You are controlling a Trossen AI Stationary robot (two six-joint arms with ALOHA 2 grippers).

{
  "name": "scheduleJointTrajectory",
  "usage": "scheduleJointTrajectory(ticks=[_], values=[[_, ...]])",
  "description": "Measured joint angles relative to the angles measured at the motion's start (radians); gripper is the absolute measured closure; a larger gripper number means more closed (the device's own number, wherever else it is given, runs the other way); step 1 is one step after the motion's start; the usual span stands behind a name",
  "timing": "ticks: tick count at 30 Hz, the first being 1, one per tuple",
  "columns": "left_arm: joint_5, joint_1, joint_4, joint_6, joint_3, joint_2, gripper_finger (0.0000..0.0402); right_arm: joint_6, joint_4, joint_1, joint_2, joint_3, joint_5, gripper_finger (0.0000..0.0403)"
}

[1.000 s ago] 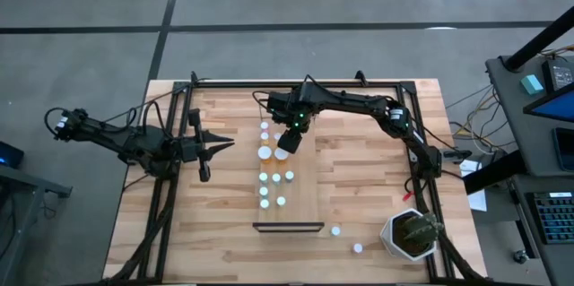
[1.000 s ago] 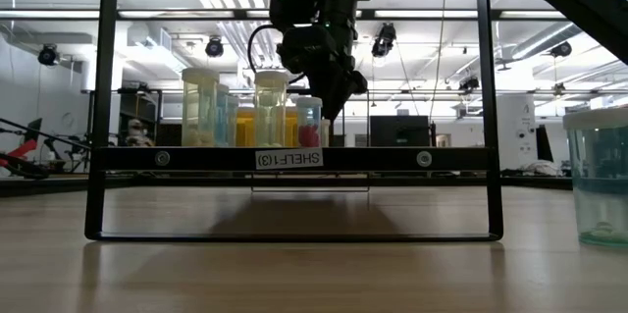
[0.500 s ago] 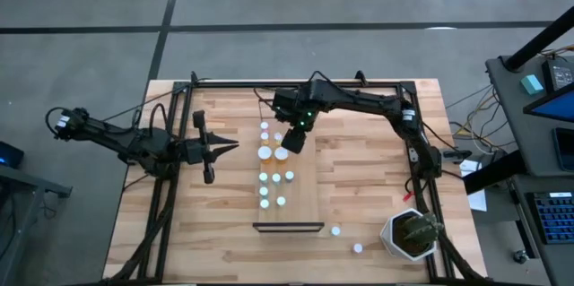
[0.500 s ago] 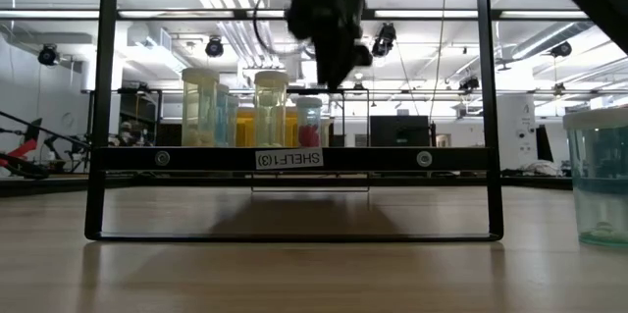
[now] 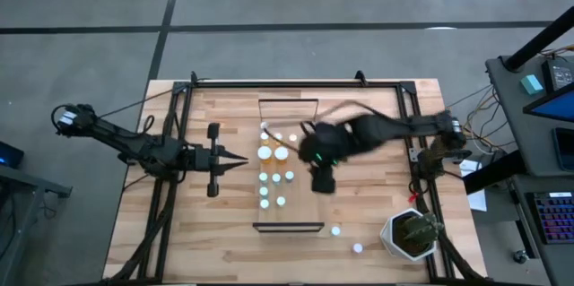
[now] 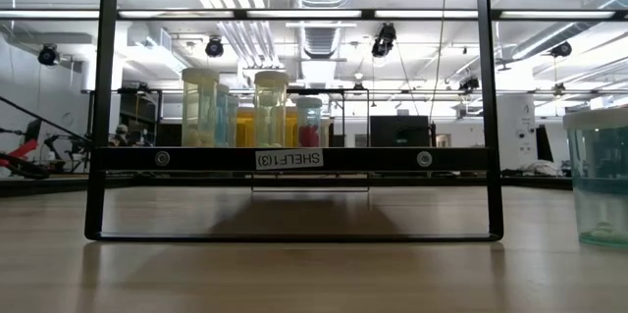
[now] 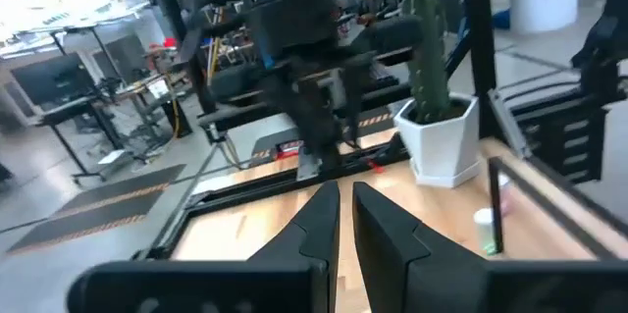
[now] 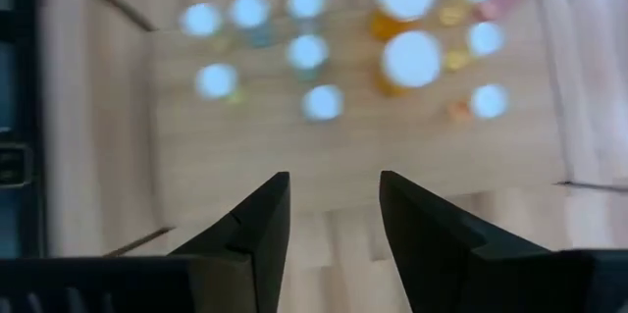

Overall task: Pick and place medicine bottles onto shelf by color
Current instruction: Put the green pill bottle on the shelf

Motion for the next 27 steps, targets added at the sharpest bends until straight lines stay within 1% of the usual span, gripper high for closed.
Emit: scheduleJointTrajectory(ticks=[5, 8, 12, 15, 17, 22, 27], values=[[0.0, -0.026, 0.012, -0.028, 0.003, -0.003, 0.0386, 0.117, 0.12, 0.172, -0.142, -0.217, 0.083, 0.0261], [0.0, -0.03, 0.028, -0.027, 0.001, -0.007, 0.0386, 0.191, 0.179, 0.27, -0.212, -0.335, 0.161, 0.0265], [-0.001, -0.03, 0.03, -0.027, 0.001, -0.009, 0.0386, 0.252, 0.242, 0.374, -0.277, -0.472, 0.184, 0.0268], [-0.001, -0.03, 0.046, -0.026, 0.0, -0.009, 0.0386, 0.309, 0.305, 0.416, -0.3, -0.544, 0.18, 0.0263], [-0.001, -0.03, 0.046, -0.026, -0.001, -0.009, 0.0386, 0.33, 0.311, 0.43, -0.301, -0.571, 0.177, 0.0254], [-0.002, -0.03, 0.044, -0.027, -0.001, -0.009, 0.0386, 0.34, 0.321, 0.466, -0.295, -0.633, 0.176, 0.0215], [-0.003, -0.03, 0.047, -0.026, -0.001, -0.008, 0.0386, 0.372, 0.42, 0.487, -0.296, -0.723, 0.177, 0.0174]])
